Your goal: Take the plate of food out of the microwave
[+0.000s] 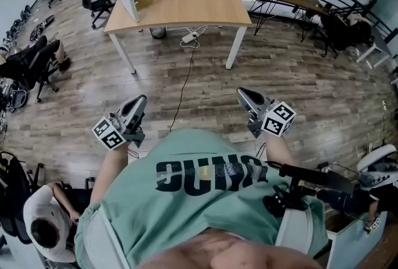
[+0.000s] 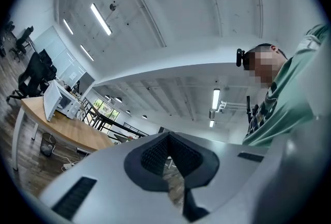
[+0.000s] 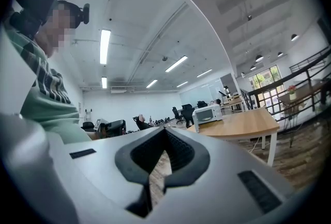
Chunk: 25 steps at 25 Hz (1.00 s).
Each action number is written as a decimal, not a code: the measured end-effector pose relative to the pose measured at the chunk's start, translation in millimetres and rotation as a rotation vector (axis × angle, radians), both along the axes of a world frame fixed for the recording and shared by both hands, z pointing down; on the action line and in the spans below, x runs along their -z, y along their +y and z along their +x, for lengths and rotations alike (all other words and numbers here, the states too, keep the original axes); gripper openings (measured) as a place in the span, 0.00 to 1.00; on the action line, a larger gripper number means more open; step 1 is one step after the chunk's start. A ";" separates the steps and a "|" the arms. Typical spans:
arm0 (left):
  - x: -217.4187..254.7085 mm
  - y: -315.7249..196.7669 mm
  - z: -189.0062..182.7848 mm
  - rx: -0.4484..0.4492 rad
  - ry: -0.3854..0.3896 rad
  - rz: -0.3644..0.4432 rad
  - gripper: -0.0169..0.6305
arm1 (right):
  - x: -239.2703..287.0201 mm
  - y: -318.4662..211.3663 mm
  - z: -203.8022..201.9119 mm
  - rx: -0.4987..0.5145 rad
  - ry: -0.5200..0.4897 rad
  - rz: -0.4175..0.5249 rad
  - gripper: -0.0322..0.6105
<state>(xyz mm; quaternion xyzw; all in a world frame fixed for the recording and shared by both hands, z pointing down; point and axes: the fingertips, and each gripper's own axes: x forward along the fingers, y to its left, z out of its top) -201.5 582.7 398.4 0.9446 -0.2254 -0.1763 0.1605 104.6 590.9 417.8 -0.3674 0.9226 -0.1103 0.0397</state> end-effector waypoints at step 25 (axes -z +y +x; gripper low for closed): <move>-12.6 22.4 192.6 -0.126 -0.053 -0.053 0.03 | -29.8 43.6 160.2 -0.034 -0.071 -0.041 0.06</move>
